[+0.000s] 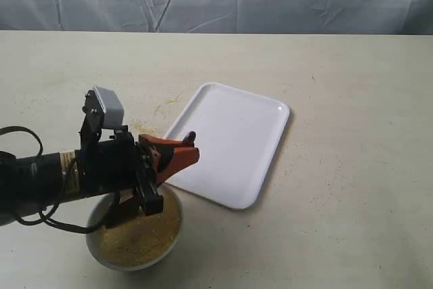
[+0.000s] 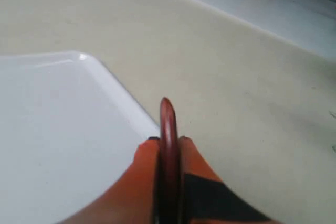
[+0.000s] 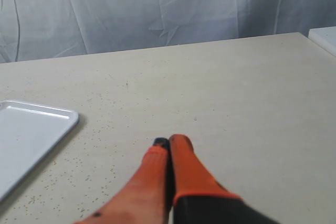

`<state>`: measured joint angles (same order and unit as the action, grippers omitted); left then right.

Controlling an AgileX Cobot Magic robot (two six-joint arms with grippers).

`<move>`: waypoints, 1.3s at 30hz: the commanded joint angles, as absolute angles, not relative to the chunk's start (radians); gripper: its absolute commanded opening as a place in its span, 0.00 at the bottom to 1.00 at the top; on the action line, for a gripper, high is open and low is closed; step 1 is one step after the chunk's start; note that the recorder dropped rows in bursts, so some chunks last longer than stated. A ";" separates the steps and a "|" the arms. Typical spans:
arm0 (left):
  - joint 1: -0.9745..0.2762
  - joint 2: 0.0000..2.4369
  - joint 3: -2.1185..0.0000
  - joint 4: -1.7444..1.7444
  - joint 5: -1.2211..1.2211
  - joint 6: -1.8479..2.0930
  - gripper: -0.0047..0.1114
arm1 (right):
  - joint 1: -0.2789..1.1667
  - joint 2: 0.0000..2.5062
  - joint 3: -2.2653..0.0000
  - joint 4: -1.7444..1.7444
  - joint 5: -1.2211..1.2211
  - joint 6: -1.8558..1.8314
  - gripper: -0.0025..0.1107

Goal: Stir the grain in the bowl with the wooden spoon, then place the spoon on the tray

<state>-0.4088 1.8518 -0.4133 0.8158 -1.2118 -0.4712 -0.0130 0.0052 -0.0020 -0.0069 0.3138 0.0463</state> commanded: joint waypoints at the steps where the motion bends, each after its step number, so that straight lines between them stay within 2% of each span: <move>1: -0.412 1.896 -0.410 0.903 -1.221 -0.532 0.04 | -0.010 0.000 0.000 -0.006 0.304 0.045 0.02; 9: -0.412 1.735 -0.410 0.786 -1.221 -0.598 0.04 | -0.010 0.000 0.000 -0.006 0.304 0.045 0.02; 24: -0.412 1.907 -0.410 0.784 -1.221 -0.580 0.04 | -0.010 0.000 0.000 -0.006 0.304 0.045 0.02; 39: -0.412 1.741 -0.412 0.704 -1.221 -0.645 0.04 | -0.010 0.000 0.000 -0.006 0.304 0.045 0.02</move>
<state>-0.4088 1.7761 -0.4115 0.7285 -1.2076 -0.6475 -0.0130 0.0052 -0.0020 -0.0069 0.3138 0.0463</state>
